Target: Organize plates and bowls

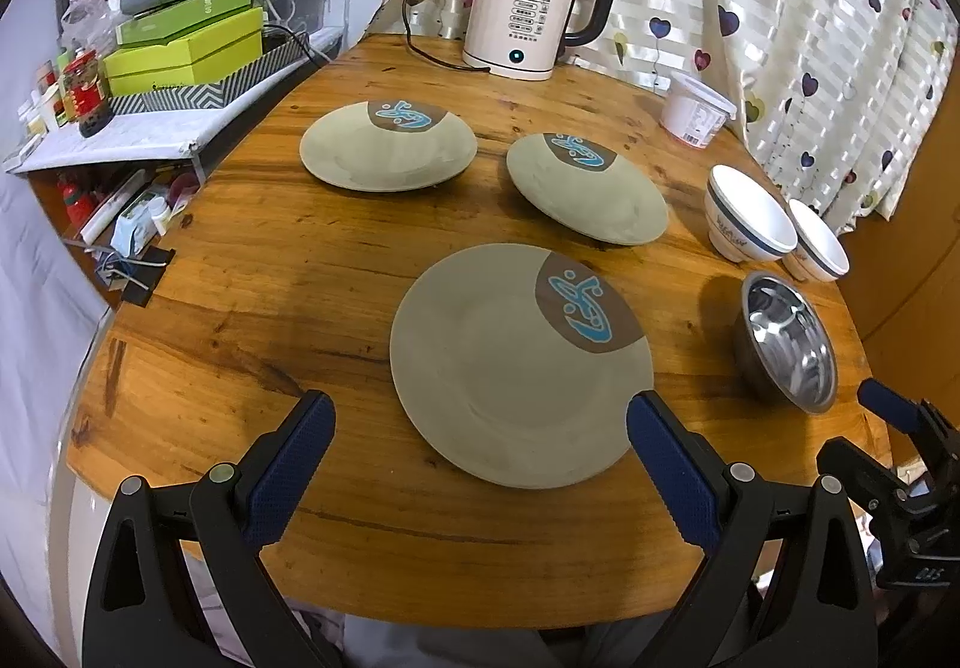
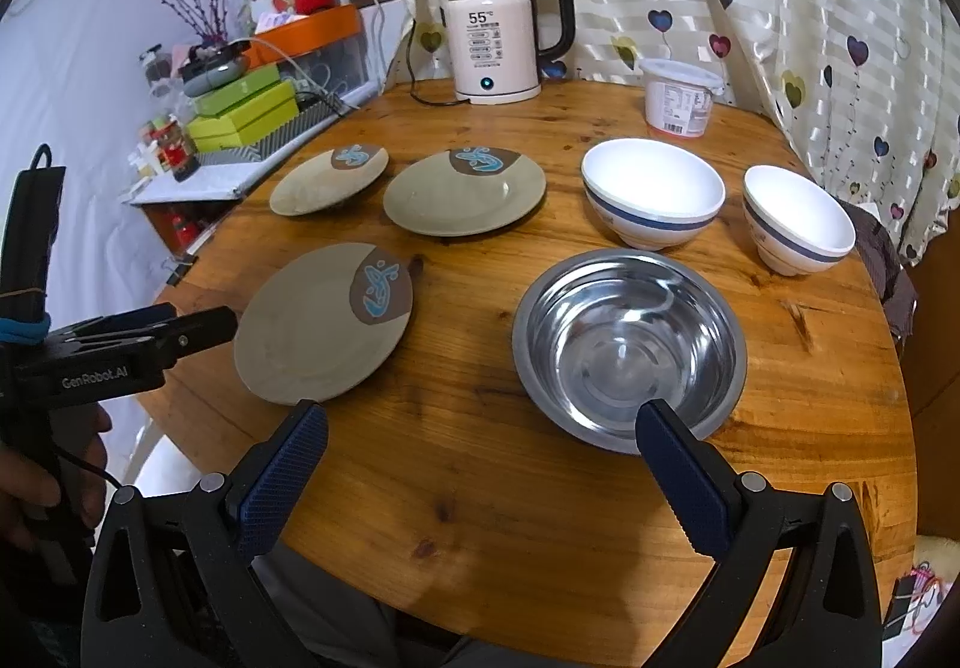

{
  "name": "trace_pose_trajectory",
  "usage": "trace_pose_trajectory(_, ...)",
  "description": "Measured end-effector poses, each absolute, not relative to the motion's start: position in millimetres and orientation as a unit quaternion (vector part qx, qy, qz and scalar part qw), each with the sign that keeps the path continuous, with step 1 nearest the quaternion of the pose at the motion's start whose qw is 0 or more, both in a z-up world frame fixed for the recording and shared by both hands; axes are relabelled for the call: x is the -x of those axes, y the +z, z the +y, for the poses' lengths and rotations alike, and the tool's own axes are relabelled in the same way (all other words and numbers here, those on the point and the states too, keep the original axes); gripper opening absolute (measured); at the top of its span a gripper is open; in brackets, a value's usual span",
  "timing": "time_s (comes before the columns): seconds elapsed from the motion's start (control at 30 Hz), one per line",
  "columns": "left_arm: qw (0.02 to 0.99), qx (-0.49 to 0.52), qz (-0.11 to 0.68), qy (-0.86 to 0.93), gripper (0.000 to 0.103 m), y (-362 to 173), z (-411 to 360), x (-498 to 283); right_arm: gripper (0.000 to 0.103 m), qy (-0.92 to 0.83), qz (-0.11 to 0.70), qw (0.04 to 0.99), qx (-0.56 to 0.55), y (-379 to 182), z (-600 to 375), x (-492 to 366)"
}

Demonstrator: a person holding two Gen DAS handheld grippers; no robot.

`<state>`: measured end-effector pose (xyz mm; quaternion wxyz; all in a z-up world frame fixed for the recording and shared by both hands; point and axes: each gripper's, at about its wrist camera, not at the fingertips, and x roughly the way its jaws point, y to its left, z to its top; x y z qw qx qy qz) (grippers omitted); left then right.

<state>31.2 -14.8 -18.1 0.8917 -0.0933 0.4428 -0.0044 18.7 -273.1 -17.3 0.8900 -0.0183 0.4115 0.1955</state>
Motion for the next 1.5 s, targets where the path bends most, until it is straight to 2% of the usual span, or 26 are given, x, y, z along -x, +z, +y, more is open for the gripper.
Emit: trace_pose_trajectory(1.5,0.892,0.109,0.437,0.027,0.098,-24,32,-70,0.103,0.237,0.413,0.878,0.052,-5,-200,-78)
